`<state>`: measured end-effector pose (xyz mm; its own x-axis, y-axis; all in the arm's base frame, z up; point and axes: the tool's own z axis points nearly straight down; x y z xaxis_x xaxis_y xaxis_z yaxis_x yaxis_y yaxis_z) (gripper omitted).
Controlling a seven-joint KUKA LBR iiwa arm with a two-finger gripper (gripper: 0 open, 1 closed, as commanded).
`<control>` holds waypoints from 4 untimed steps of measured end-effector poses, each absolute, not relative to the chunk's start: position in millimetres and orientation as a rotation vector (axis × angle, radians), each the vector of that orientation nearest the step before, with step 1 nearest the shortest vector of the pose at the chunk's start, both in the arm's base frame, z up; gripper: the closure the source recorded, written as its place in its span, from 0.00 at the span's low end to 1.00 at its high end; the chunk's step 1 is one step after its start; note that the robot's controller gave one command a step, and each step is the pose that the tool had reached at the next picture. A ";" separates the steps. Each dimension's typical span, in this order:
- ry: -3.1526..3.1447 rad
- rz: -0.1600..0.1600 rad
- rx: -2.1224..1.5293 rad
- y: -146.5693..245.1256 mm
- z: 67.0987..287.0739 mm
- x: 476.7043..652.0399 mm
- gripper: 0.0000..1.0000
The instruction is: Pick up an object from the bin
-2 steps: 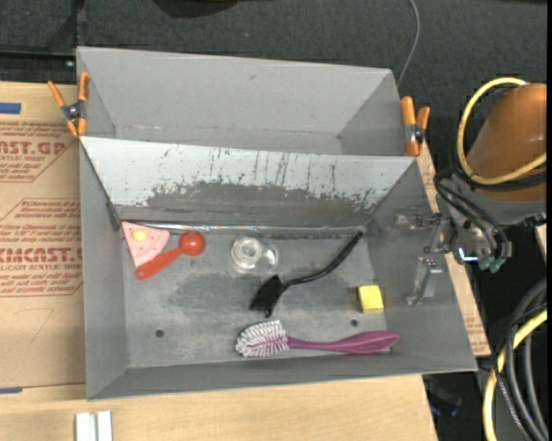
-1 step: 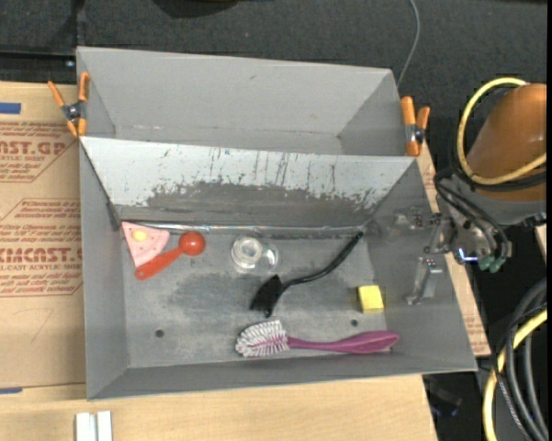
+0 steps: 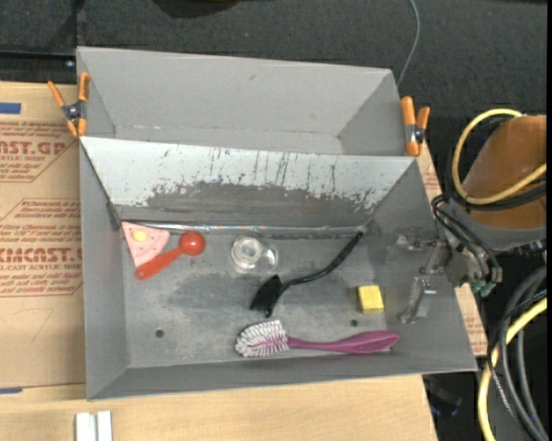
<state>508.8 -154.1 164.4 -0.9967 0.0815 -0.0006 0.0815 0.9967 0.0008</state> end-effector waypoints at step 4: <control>3.135 0.001 -0.109 -109.6 76.1 490.4 0.00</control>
Offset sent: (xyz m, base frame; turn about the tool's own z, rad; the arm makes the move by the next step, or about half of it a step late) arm 0.0007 0.0012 -0.0336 -0.2173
